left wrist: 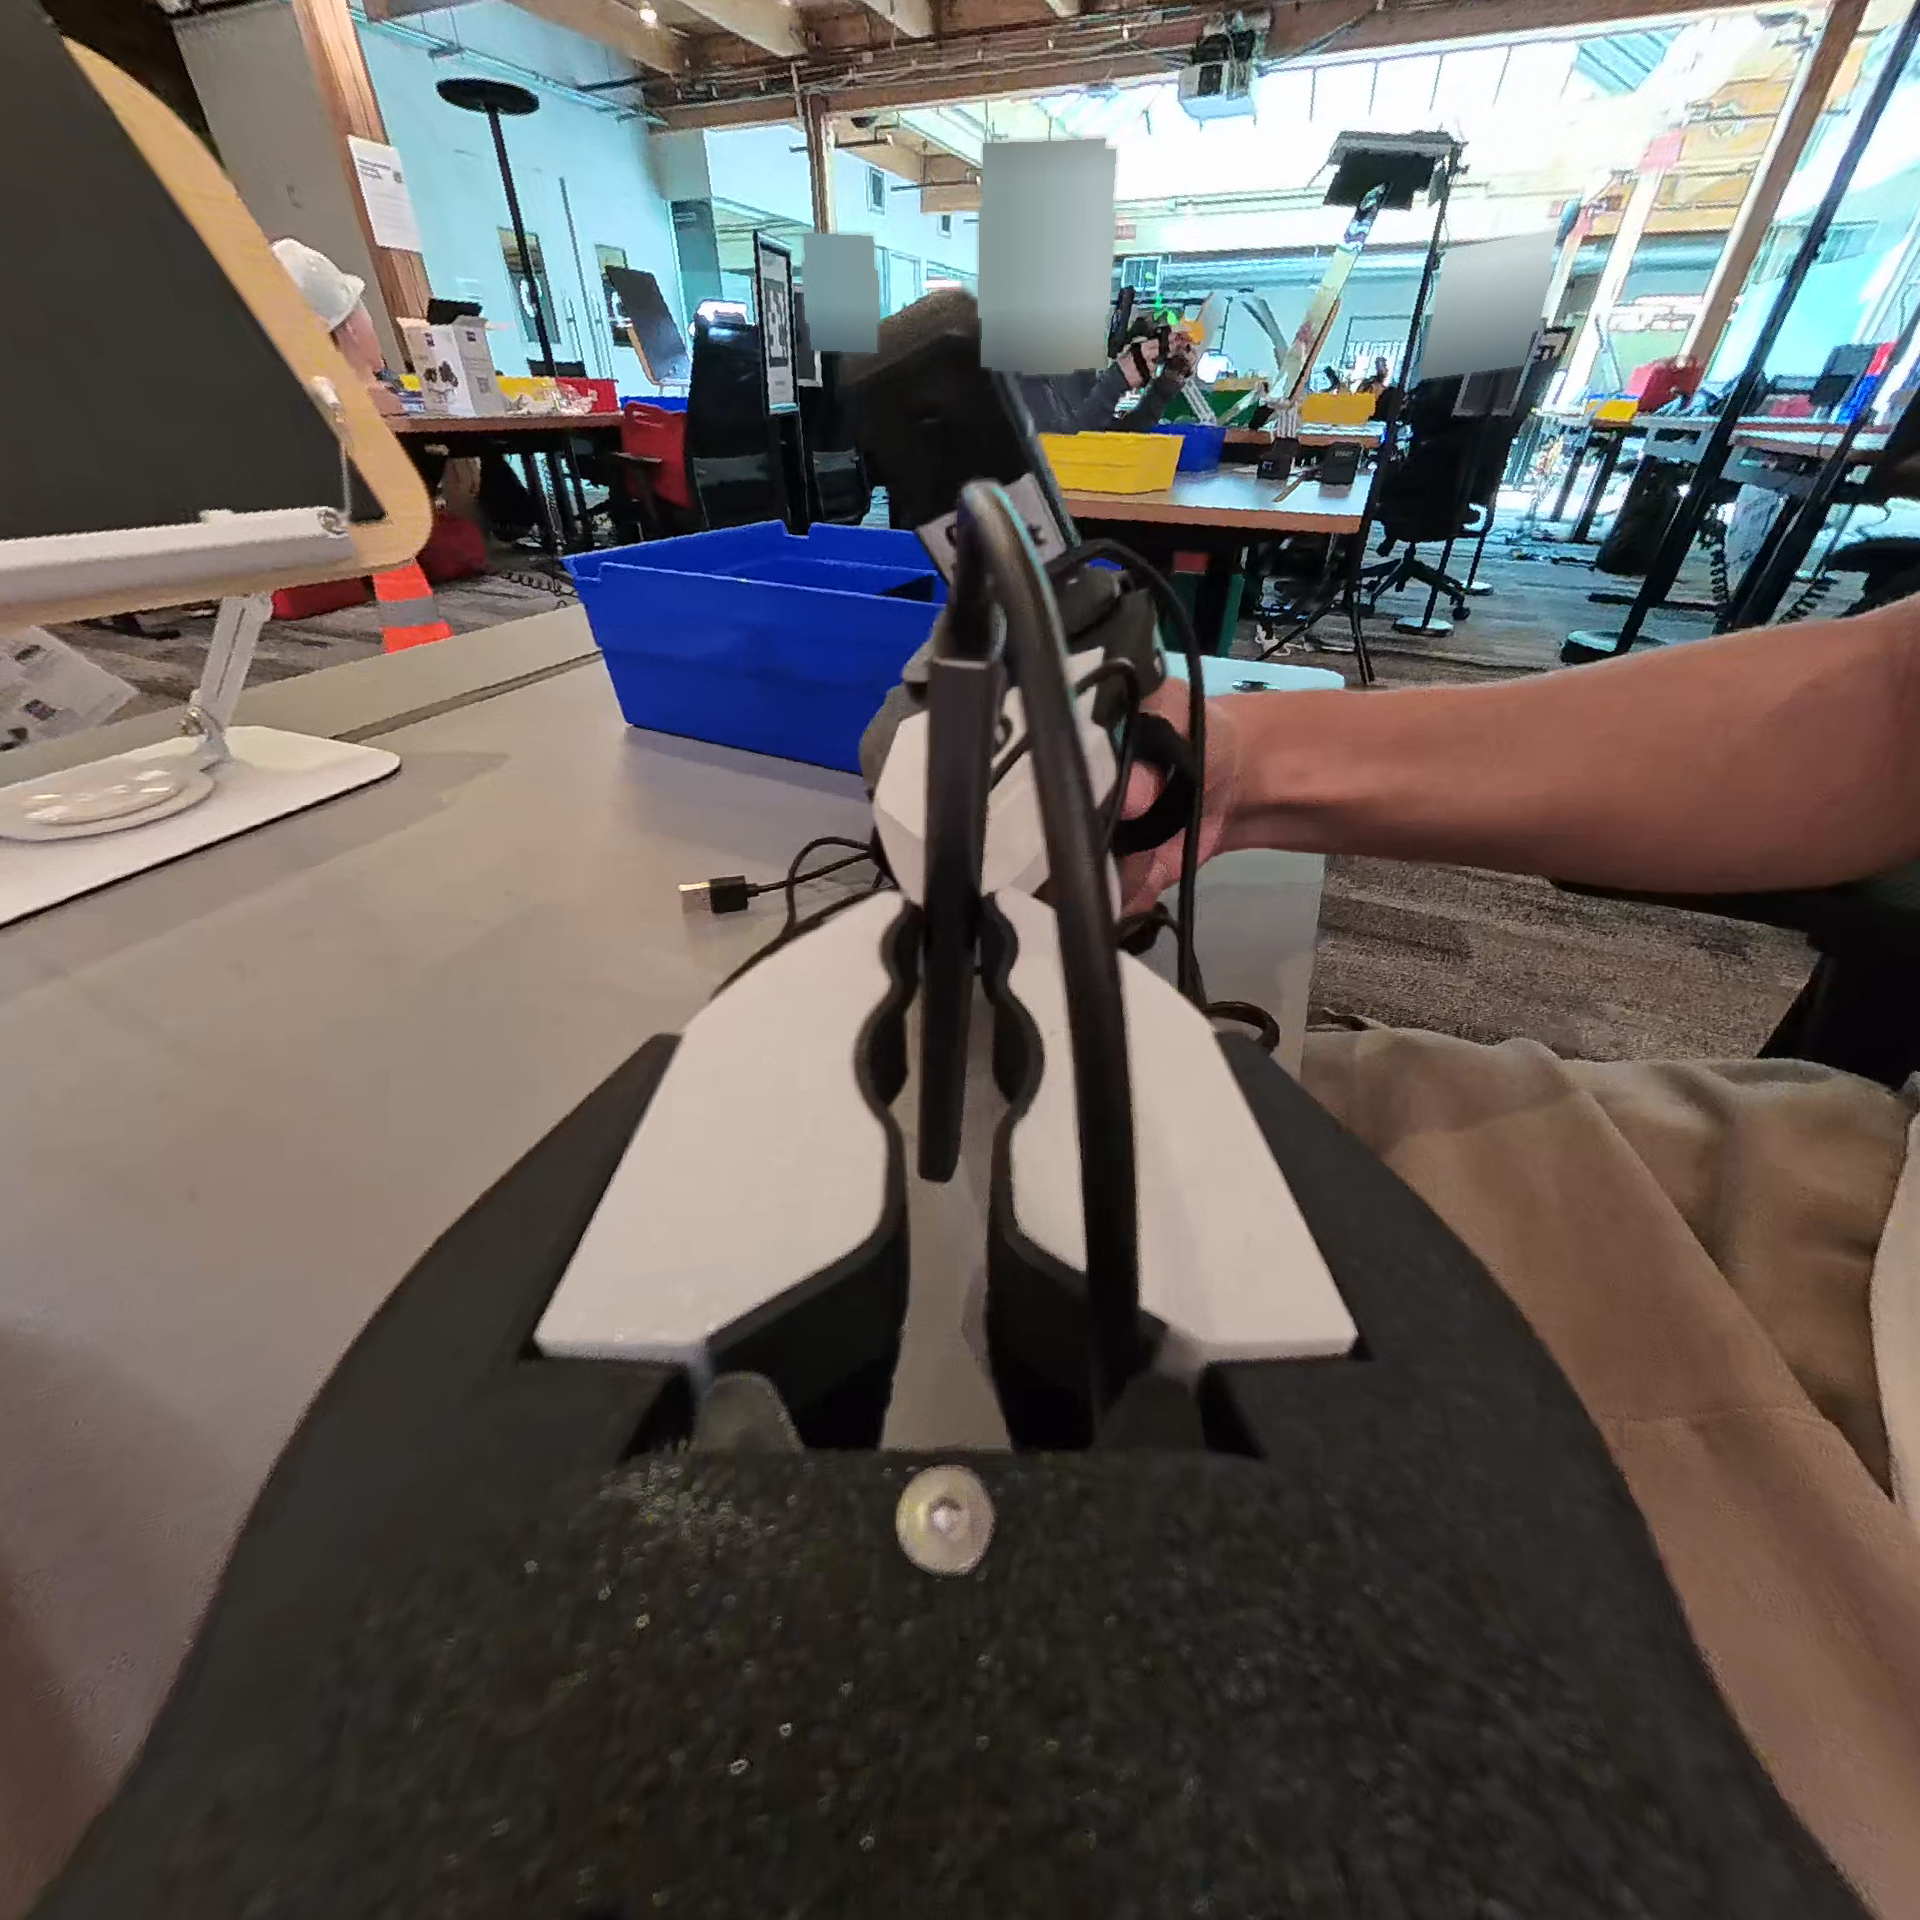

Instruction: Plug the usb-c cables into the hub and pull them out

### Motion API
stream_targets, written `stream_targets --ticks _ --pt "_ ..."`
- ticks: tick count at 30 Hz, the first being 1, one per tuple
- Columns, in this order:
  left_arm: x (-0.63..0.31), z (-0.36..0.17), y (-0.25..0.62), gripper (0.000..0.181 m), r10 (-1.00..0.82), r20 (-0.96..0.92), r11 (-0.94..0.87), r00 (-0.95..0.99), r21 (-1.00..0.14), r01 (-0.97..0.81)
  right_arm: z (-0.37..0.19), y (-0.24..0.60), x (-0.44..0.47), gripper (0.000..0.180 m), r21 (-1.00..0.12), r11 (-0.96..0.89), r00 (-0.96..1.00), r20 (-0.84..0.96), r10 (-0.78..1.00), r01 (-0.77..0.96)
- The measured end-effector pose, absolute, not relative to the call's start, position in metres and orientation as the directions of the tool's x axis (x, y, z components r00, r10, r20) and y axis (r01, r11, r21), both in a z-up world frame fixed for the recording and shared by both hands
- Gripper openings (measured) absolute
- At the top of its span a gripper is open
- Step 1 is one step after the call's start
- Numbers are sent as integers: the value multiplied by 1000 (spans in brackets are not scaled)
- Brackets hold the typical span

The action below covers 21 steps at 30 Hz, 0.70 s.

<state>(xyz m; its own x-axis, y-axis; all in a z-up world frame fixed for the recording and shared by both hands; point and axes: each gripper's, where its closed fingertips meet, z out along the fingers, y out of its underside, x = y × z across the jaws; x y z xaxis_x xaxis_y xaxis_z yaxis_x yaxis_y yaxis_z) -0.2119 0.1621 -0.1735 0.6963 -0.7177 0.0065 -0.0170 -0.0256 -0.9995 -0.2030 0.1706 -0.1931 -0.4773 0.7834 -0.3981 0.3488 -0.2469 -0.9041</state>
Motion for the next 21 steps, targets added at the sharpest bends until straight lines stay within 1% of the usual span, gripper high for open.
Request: stream_targets --ticks 3,6,8,11,14,18,21 --pt "-211 -173 162 9 -706 -34 8 707 -999 -41 -191 169 -205 4 -893 -293 -480 -434 762 341" --pt "-213 -178 163 9 -719 19 -60 694 -998 -35 -195 168 -206 4 -900 -272 -473 -414 778 341" --pt "-215 -180 166 9 -717 113 -139 687 -990 19 -196 169 -208 4 -913 -247 -458 -380 804 324" --pt "-216 -171 168 10 -718 174 -137 674 -985 109 -187 171 -208 4 -924 -258 -459 -365 810 281" --pt "-216 -169 169 9 -721 220 -148 657 -975 165 -184 171 -209 4 -924 -262 -455 -366 812 277" --pt "-216 -162 173 9 -715 233 -116 659 -969 217 -177 176 -209 4 -921 -302 -449 -384 807 245" --pt "-218 -154 176 9 -723 286 -130 629 -950 282 -167 178 -210 5 -919 -327 -452 -392 801 219"
